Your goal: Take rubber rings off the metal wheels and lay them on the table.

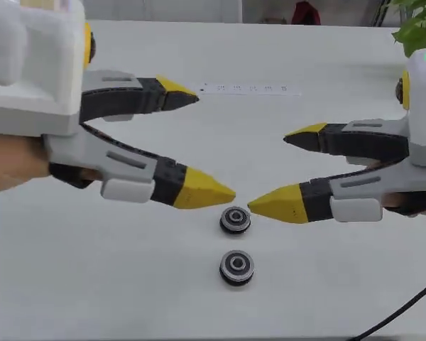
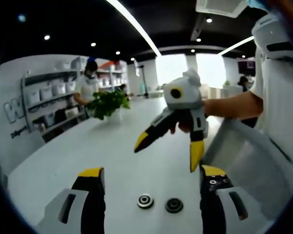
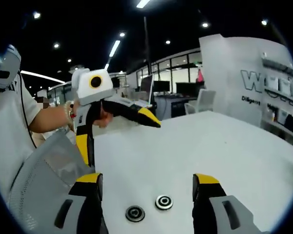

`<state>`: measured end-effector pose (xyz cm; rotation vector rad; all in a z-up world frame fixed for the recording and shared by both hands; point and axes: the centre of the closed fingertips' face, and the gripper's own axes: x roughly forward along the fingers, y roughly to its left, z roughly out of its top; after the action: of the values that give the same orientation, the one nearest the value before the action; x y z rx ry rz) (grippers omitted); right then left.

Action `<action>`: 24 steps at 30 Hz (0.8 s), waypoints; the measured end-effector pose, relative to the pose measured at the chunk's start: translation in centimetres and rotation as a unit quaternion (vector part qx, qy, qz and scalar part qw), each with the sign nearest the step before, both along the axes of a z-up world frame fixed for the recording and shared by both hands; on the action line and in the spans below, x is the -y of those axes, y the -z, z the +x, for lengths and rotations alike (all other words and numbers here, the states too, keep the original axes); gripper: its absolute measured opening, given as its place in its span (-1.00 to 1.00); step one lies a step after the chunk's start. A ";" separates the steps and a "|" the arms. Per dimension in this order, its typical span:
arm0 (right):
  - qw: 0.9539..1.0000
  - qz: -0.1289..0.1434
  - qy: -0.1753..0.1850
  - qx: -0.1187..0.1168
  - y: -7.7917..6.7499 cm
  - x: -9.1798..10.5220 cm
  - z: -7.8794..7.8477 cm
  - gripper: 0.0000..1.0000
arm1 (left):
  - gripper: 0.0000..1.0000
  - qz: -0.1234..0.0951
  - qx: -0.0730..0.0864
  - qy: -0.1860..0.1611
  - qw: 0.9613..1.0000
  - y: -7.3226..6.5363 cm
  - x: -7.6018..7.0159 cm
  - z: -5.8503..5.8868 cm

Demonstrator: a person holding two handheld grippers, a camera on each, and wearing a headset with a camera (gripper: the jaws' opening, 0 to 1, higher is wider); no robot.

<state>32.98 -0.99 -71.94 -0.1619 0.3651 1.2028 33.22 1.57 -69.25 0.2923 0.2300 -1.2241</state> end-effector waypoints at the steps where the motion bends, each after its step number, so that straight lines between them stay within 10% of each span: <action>1: 1.000 0.003 0.000 -0.001 0.2 0.0 0.1 0.46 | 0.61 0.002 -0.001 0.002 1.000 0.5 0.3 0.1; 9: 1.000 0.009 0.011 -0.006 2.1 0.6 1.0 0.31 | 0.49 -0.018 -0.018 -0.009 1.000 3.1 0.8 0.7; 14: 1.000 -0.014 0.008 -0.012 3.8 0.6 0.9 0.27 | 0.37 -0.073 -0.042 -0.037 0.996 3.4 0.4 1.2; 24: 0.998 -0.035 -0.012 -0.048 6.8 0.3 -0.5 0.09 | 0.27 -0.042 -0.047 -0.048 0.997 6.1 0.2 1.1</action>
<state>32.49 -1.26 -78.72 -0.1701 0.4919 1.2248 34.30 1.38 -75.38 0.1497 0.2698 -1.1504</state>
